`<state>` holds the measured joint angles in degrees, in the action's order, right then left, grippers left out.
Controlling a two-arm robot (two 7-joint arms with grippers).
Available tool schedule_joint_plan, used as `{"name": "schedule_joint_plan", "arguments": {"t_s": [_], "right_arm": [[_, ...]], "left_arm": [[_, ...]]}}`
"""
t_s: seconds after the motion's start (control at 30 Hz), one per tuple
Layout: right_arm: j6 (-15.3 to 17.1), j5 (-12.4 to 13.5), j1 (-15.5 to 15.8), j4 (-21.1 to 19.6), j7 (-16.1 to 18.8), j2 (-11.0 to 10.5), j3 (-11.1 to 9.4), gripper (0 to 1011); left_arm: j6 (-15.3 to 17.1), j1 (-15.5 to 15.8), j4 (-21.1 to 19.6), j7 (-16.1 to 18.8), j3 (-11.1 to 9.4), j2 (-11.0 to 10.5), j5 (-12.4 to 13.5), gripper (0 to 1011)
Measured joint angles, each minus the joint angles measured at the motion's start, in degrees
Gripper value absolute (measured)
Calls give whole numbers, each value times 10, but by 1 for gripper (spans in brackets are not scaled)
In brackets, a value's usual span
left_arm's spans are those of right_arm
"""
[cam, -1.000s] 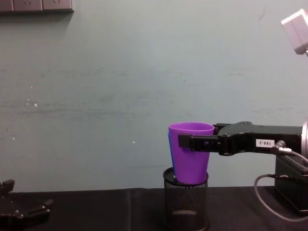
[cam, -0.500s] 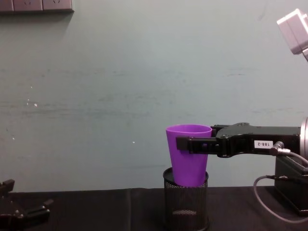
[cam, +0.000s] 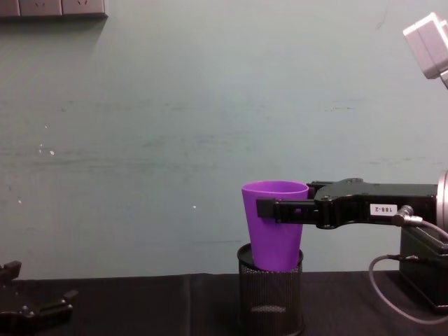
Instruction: Pick up one cup with a gripper and tap it against the other cup.
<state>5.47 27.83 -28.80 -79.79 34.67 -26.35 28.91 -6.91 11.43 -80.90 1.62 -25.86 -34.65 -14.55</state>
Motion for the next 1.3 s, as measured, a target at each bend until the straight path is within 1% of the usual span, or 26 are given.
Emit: {"name": "schedule_joint_plan", "arguments": {"t_s": [1.3], "right_arm": [[-1, -1, 0, 0, -1, 0, 0, 723]], "left_arm": [[0, 0, 0, 0, 0, 0, 0, 1000]]}}
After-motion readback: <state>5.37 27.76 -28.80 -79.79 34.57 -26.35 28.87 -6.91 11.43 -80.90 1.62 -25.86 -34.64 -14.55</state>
